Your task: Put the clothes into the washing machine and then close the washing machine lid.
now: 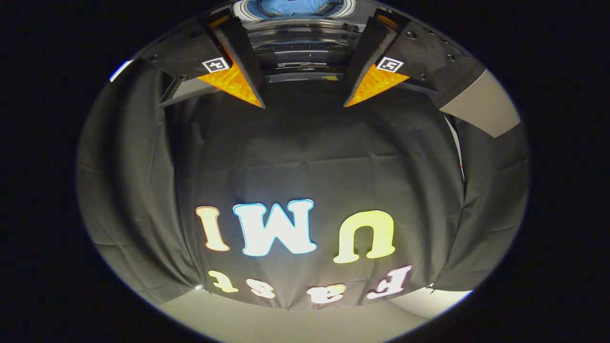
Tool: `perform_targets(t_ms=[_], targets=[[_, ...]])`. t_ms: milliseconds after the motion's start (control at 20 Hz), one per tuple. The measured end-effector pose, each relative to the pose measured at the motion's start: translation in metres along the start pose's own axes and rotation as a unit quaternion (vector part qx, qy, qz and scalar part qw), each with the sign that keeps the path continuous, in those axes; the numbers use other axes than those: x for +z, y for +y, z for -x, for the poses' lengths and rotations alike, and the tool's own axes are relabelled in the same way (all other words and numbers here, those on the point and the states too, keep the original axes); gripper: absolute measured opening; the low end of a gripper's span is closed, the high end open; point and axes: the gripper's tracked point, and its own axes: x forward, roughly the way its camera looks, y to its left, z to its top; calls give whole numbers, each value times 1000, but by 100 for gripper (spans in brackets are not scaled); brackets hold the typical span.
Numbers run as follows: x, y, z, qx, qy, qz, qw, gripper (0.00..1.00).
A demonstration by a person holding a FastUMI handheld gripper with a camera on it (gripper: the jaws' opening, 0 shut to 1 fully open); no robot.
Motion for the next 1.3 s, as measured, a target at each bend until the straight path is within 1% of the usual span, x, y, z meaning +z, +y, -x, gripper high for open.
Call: perform_targets(t_ms=[500, 900, 1300], targets=[[-12, 0, 48, 12, -4, 2, 1000, 96], [-32, 0, 92, 17, -1, 4, 1000, 96], [-55, -1, 128, 16, 16, 2, 1000, 96]])
